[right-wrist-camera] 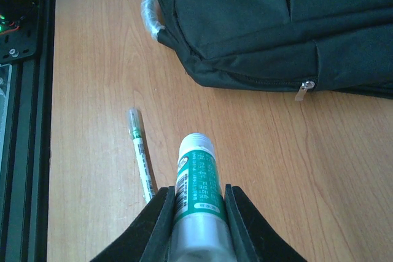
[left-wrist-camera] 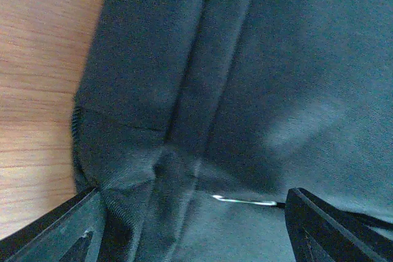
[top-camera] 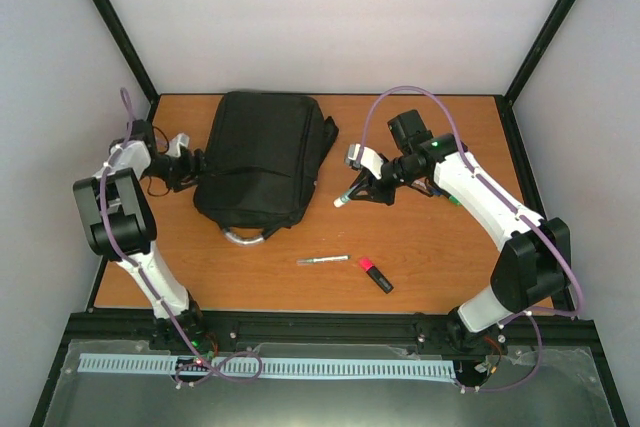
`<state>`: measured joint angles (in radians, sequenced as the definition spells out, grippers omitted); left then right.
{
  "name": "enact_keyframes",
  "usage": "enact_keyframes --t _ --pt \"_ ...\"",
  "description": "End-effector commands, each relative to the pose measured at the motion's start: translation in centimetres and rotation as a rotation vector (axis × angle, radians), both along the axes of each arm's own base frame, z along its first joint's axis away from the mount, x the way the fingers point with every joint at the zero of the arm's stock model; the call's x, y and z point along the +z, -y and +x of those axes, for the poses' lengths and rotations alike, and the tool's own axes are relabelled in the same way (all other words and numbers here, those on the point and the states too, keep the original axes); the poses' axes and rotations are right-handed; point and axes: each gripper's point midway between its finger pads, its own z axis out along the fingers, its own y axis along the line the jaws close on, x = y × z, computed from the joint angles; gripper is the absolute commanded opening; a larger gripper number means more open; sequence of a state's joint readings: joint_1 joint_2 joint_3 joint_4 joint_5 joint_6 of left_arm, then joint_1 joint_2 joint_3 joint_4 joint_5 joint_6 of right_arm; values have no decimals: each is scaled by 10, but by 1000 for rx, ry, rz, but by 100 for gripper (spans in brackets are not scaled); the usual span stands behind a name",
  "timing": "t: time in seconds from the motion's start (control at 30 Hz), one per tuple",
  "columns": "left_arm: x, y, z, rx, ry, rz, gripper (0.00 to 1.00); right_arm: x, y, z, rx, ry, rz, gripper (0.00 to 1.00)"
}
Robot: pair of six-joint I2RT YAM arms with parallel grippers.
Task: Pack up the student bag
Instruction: Adjust the student bag at the center of the board, then place the stationery in the student bag.
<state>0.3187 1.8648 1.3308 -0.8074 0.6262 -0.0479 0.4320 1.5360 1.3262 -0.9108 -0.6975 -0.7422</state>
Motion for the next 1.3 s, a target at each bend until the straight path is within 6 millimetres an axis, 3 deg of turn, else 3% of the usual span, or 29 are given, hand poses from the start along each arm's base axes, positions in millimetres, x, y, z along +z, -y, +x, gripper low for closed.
enact_keyframes --t 0.0,0.13,0.27,0.37,0.47,0.57,0.63,0.73,0.87,0.97,1.03,1.13,1.27 --pt "27 42 -6 -90 66 -207 81 6 0 6 -4 37 13 10" --pt "36 82 -29 -203 67 -272 78 4 0 6 -4 33 12 10" --pt "46 113 -55 -294 105 -213 76 3 -1 7 -4 31 13 10" --pt "52 113 -71 -307 135 -104 76 4 -1 8 -4 38 12 10" --pt "66 88 -74 -270 198 110 77 4 0 7 -6 38 10 10" --pt "106 67 -62 -243 370 290 83 6 -1 7 -4 37 16 10" --pt "138 63 -52 -252 521 378 99 8 -2 7 -2 36 24 10" --pt "172 57 -31 -241 686 492 100 14 -4 9 -2 43 35 10" --pt "202 53 28 -260 674 489 97 18 -4 14 -21 63 34 10" --pt "205 80 59 -326 587 387 100 19 -1 18 -50 81 21 10" --pt "199 109 56 -434 638 444 98 22 1 20 -60 102 15 10" --pt "172 159 23 -665 697 514 89 25 4 21 -67 130 4 10" --pt "124 201 -19 -836 655 515 75 26 11 19 -73 160 -21 10"
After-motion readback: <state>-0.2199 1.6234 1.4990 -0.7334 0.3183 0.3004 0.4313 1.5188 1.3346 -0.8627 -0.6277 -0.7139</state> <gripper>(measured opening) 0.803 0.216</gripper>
